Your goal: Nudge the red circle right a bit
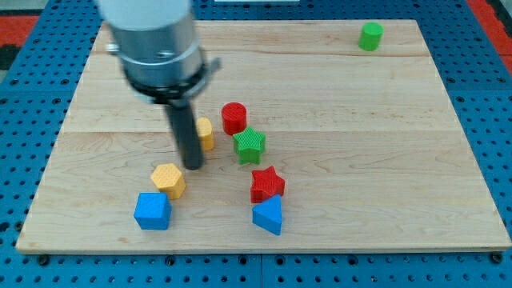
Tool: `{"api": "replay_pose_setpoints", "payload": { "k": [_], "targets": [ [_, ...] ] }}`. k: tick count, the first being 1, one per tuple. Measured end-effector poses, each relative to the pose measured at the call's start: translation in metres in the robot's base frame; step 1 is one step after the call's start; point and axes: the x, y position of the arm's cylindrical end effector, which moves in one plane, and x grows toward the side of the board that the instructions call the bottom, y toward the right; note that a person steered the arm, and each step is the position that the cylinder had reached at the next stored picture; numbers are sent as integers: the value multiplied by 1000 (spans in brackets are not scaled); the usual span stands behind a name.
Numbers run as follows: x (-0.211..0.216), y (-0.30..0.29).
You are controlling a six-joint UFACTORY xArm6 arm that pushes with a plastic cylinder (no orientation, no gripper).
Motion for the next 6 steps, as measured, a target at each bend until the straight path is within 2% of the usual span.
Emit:
{"api": "replay_pose_setpoints", "payload": {
  "k": [1,3,4,5,6],
  "targets": [
    [-1,8],
    [-4,-53],
    [-36,-87],
    [-77,-57],
    [-98,1]
  ]
}}
